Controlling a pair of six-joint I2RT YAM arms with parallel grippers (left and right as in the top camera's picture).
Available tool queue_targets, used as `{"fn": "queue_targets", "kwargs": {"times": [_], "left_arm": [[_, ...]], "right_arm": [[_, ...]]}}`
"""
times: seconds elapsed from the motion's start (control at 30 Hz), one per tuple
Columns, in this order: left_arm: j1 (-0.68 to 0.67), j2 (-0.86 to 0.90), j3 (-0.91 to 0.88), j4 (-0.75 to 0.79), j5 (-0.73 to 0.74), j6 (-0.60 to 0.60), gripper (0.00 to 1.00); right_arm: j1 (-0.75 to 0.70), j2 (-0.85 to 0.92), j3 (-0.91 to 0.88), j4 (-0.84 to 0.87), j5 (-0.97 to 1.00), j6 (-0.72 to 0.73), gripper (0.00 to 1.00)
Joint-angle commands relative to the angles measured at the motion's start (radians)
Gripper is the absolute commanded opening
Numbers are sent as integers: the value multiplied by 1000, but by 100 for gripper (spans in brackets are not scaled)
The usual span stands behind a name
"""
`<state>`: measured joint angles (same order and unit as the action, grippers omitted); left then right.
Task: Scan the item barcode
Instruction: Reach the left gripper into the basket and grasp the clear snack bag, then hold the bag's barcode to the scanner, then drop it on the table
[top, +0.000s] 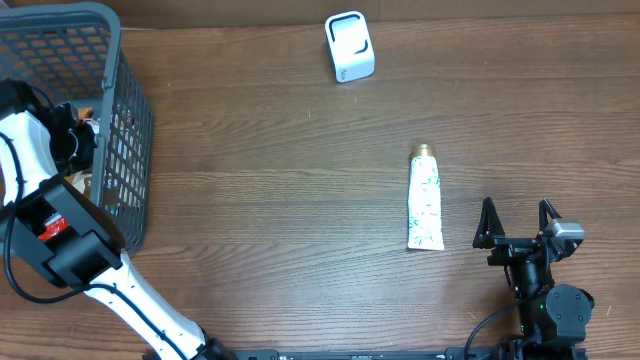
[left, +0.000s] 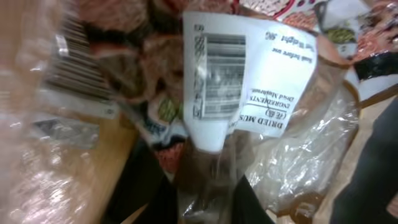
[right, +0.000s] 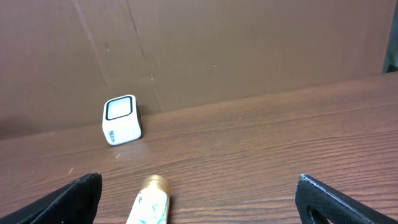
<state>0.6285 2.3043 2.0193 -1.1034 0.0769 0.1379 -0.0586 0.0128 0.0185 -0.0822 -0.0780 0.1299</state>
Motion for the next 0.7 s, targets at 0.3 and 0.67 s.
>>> {"fn": "queue_targets", "kwargs": {"times": [0.3,0.67], "left_arm": [[-17,-66,426,-188,3,-41,4],[-21,-277,497,-228,61,-76,4]], "right_arm": [[-4,-9,-10,5,6,-3,100],[-4,-9,-10,5,6,-3,100]]}}
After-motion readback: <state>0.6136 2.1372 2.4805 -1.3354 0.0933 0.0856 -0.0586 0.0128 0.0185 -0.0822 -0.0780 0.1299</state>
